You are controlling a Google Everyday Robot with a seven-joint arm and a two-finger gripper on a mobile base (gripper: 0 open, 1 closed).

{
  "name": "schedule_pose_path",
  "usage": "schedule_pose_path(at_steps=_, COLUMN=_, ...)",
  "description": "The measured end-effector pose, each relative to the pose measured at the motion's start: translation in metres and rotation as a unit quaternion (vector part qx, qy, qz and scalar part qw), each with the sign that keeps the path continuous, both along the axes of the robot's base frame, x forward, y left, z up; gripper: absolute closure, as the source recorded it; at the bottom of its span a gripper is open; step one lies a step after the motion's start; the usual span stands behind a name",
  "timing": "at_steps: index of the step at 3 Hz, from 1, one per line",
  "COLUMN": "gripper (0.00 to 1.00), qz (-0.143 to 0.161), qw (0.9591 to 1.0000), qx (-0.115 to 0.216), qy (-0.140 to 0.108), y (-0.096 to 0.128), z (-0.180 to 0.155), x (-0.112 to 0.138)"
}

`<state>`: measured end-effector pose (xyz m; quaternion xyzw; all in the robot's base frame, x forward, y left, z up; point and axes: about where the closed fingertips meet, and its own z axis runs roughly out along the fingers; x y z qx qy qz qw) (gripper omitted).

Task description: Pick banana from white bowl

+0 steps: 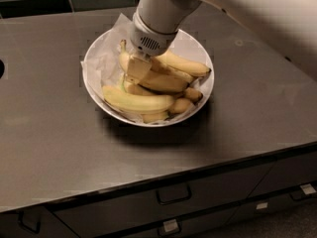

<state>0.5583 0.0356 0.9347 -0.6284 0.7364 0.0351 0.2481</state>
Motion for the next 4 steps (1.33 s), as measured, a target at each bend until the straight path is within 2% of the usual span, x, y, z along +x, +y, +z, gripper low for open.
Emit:
schedule_pose_path(at_steps=1, gripper=0.81, qz=-0.001, qw=1.0, qx=0.0, qy=0.001, y=0.0, z=-0.001, x=0.001)
schedule_pose_path(at_steps=2, gripper=1.0, qz=-0.001, qw=1.0, qx=0.0, qy=0.001, y=0.0, z=-0.001, x=0.001)
schedule_pose_path(at_steps=3, gripper=1.0, qz=-0.001, qw=1.0, qx=0.0, qy=0.001, y=0.0, z=-0.001, x=0.0)
schedule_pose_path(at_steps=4, gripper=1.0, qz=0.01, qw=0.9998, qx=0.006, qy=-0.018, y=-0.002, z=0.02, x=-0.01)
